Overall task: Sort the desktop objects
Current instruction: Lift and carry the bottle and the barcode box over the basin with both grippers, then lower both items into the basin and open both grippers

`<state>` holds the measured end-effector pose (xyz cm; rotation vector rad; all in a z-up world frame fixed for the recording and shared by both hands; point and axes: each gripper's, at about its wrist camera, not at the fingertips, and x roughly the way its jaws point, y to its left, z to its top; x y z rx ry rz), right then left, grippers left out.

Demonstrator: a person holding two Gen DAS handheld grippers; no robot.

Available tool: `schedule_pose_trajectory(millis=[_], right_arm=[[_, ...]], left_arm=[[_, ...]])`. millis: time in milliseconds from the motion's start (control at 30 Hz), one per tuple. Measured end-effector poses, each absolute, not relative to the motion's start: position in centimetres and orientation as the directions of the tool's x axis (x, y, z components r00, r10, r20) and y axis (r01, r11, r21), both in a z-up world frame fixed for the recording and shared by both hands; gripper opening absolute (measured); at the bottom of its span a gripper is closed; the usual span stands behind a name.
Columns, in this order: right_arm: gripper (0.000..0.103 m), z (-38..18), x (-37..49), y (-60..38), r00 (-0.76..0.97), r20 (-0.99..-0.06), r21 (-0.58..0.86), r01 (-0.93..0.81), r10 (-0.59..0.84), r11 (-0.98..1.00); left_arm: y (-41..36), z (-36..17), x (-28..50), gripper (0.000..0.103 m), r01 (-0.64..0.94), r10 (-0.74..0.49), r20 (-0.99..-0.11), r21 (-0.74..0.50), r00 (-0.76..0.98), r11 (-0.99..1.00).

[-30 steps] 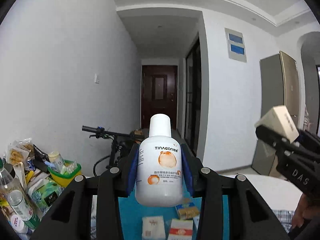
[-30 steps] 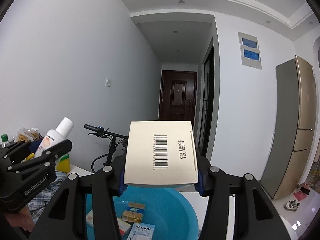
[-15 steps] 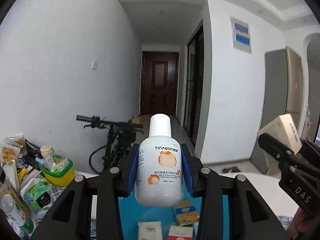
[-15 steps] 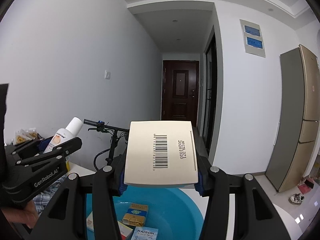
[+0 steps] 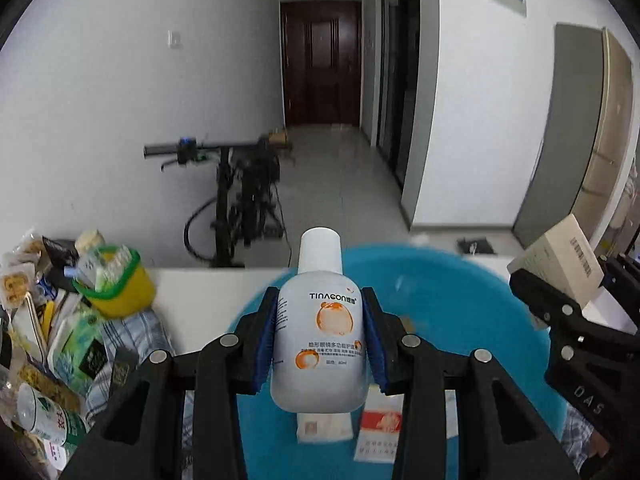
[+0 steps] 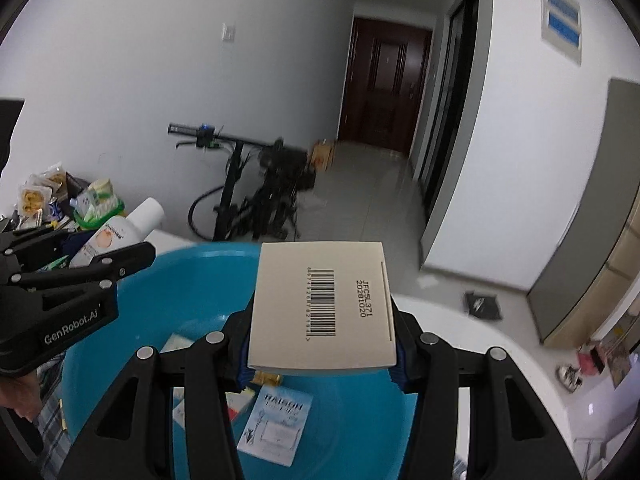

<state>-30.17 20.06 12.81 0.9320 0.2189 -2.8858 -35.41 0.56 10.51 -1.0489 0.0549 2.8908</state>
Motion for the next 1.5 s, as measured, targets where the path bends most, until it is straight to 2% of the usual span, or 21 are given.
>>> schedule_pose_trajectory(millis=[133, 267, 433, 633, 900, 1067, 1200, 1300, 1500], right_arm=[[0.050, 10.5, -31.2, 20.3, -0.731, -0.675, -0.045, 0.176, -0.100, -0.983], [0.050, 7.9, -31.9, 19.7, -0.641, -0.760, -0.029, 0.199, -0.108, -0.980], [0.050, 5.6, -33.4, 20.4, -0.512, -0.836, 0.089, 0.228, -0.197, -0.970], [0.050, 4.9, -34.2, 20.9, -0.470, -0.857, 0.118, 0.220, -0.211, -0.968], [0.050, 3.6, -35.7, 20.9, -0.438, -0.877, 0.120, 0.196, -0.197, -0.973], [0.050, 3.2, -38.0, 20.9, -0.416, -0.900, 0.060, 0.173, -0.128, -0.983], [0.050, 2.2, -39.3, 21.3, -0.367, -0.916, 0.110, 0.160, -0.162, -0.981], [0.050, 1.5, -39.8, 21.4, -0.359, -0.924, 0.082, 0.162, -0.136, -0.983], [0.050, 0.8, -40.5, 22.1, -0.330, -0.934, 0.093, 0.143, -0.136, -0.985]], left_arm=[[1.2, 8.0, -36.2, 0.042, -0.105, 0.042, -0.726, 0.041, -0.686, -0.994], [1.6, 6.5, -36.3, 0.042, -0.091, 0.020, -0.744, 0.055, -0.668, -0.994], [1.1, 4.8, -37.0, 0.042, -0.082, 0.018, -0.799, 0.039, -0.601, -0.996], [1.6, 4.5, -37.4, 0.042, -0.100, -0.005, -0.818, 0.076, -0.576, -0.992], [1.7, 2.5, -39.8, 0.042, -0.063, 0.018, -0.859, 0.017, -0.511, -0.998], [2.2, 0.7, -43.1, 0.042, -0.059, 0.028, -0.897, -0.002, -0.442, -0.998], [1.9, -1.1, -45.4, 0.042, -0.029, 0.032, -0.914, -0.022, -0.405, -0.999], [1.9, -1.9, -46.1, 0.042, -0.041, 0.083, -0.926, -0.073, -0.368, -0.996], [3.0, -3.0, -46.4, 0.042, -0.090, 0.091, -0.937, -0.064, -0.337, -0.994]])
